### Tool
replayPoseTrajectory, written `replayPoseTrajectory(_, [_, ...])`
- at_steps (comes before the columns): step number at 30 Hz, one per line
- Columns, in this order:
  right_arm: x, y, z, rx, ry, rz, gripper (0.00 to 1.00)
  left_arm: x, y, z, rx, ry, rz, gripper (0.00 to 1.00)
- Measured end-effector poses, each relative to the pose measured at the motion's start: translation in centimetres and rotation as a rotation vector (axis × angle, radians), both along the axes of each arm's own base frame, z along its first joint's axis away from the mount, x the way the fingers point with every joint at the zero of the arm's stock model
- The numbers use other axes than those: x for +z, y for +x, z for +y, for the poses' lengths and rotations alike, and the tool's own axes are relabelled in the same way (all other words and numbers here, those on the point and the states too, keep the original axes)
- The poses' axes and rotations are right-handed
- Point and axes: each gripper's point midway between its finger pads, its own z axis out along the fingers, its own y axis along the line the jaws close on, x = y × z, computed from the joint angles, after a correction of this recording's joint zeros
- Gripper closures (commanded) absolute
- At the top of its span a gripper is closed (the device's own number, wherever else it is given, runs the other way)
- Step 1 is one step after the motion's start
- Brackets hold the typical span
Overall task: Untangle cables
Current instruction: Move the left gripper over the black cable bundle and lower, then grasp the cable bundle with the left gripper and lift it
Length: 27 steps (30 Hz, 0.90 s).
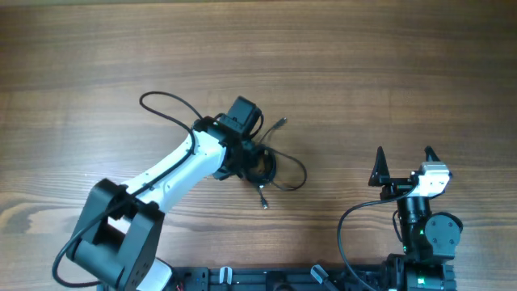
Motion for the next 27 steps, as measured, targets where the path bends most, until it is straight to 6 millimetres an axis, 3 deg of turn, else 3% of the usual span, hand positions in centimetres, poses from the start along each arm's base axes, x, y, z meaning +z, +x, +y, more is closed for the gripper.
replayPoseTrajectory(5, [0.0, 0.0, 0.0, 0.000, 0.000, 0.000, 0.00, -1.7, -0.6, 0.4, 0.000, 0.008, 0.014, 0.54])
replayPoseTrajectory(7, [0.0, 0.0, 0.0, 0.000, 0.000, 0.000, 0.00, -1.9, -0.4, 0.3, 0.000, 0.000, -0.001, 0.60])
replayPoseTrajectory(9, [0.0, 0.0, 0.0, 0.000, 0.000, 0.000, 0.00, -2.2, -0.2, 0.1, 0.002, -0.010, -0.015, 0.81])
replayPoseTrajectory(11, [0.0, 0.0, 0.0, 0.000, 0.000, 0.000, 0.00, -2.4, -0.2, 0.1, 0.009, -0.015, -0.019, 0.96])
replayPoseTrajectory(17, [0.0, 0.0, 0.0, 0.000, 0.000, 0.000, 0.00, -2.6, -0.5, 0.3, 0.003, -0.010, -0.013, 0.96])
replayPoseTrajectory(19, [0.0, 0.0, 0.0, 0.000, 0.000, 0.000, 0.00, -2.5, -1.4, 1.1, -0.015, 0.018, 0.026, 0.96])
replayPoseTrajectory(21, [0.0, 0.0, 0.0, 0.000, 0.000, 0.000, 0.00, -1.5, -2.3, 2.7, -0.001, 0.046, 0.071, 0.96])
replayPoseTrajectory(23, [0.0, 0.0, 0.0, 0.000, 0.000, 0.000, 0.00, 0.4, -1.3, 3.2, 0.025, 0.024, 0.030, 0.96])
replayPoseTrajectory(27, [0.0, 0.0, 0.0, 0.000, 0.000, 0.000, 0.00, 7.4, 1.9, 3.2, 0.067, -0.102, -0.191, 0.96])
